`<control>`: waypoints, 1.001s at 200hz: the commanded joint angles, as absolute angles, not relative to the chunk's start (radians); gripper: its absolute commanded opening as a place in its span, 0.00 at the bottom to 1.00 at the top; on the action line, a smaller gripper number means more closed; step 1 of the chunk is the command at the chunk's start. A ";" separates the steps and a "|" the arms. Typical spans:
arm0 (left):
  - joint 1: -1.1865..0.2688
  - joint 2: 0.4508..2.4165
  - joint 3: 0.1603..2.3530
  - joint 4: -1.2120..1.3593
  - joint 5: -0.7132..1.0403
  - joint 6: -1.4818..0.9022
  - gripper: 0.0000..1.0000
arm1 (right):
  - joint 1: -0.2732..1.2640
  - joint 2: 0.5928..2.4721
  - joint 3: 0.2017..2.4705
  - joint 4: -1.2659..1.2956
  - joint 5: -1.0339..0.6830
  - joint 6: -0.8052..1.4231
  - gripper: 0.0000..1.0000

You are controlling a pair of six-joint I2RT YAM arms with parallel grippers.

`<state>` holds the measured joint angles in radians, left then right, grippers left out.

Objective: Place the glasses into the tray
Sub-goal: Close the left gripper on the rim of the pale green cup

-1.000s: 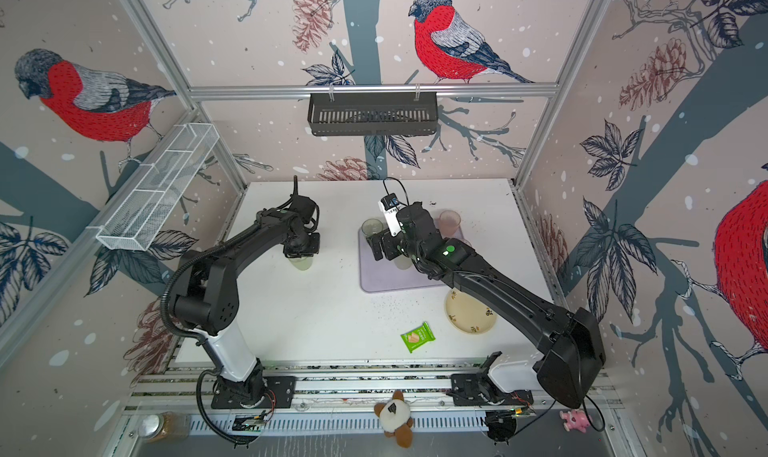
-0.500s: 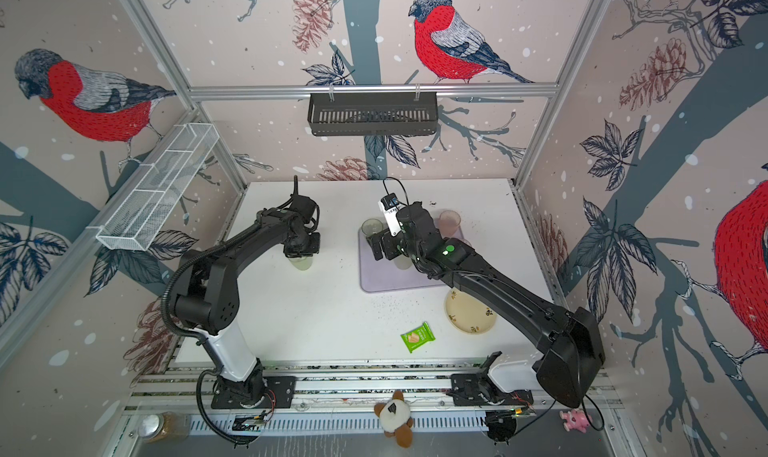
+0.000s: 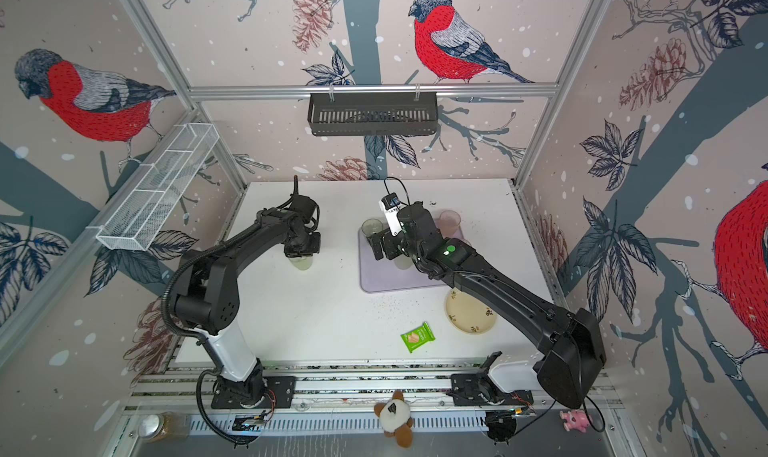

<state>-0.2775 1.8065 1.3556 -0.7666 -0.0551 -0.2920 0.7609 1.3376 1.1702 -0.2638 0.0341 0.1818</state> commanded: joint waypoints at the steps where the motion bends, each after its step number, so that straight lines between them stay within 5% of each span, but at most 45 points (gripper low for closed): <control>1: -0.276 1.806 1.359 -0.755 -0.054 -0.302 0.12 | 0.762 1.333 1.170 -0.245 0.037 0.186 0.99; 200: -0.276 1.795 1.368 -0.773 -0.049 -0.312 0.04 | 0.759 1.351 1.185 -0.238 0.038 0.173 0.99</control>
<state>-0.2775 1.8050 1.3563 -0.7670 -0.0525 -0.3008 0.7605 1.3495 1.1751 -0.2611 0.0345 0.1833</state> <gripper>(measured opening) 0.081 0.995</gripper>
